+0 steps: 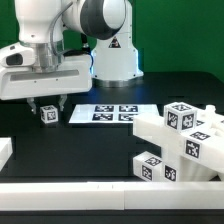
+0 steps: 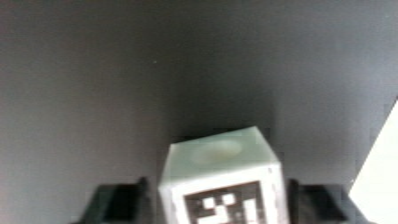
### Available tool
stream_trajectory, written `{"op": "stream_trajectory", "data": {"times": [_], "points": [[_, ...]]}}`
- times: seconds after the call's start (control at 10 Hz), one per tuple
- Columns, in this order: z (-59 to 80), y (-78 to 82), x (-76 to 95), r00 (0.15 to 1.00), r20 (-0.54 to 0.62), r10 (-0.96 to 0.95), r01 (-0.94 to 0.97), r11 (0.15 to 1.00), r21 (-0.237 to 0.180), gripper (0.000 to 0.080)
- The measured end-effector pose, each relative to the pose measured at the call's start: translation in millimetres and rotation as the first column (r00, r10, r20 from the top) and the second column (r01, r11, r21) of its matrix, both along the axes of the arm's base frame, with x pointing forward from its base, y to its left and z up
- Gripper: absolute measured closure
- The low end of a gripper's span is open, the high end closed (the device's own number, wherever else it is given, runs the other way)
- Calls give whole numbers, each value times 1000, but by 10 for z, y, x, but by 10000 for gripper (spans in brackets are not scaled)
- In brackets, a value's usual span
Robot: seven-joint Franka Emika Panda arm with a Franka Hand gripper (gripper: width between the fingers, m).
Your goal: Assemble chair
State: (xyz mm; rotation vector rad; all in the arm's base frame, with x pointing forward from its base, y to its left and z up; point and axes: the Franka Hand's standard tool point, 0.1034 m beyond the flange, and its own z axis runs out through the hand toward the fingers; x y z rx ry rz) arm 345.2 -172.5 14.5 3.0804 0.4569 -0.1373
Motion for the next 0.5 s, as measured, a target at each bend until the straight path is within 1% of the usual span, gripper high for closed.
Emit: {"op": "stream_trajectory", "data": {"times": [0.1, 0.3, 0.4, 0.5], "points": [[3, -2, 3, 1000, 1, 0, 0, 1000, 0, 521], [3, -3, 3, 1000, 1, -1, 1, 1000, 0, 521], [8, 36, 40, 999, -2, -51, 51, 999, 3, 521], [79, 179, 298, 992, -2, -129, 129, 992, 10, 521]]}}
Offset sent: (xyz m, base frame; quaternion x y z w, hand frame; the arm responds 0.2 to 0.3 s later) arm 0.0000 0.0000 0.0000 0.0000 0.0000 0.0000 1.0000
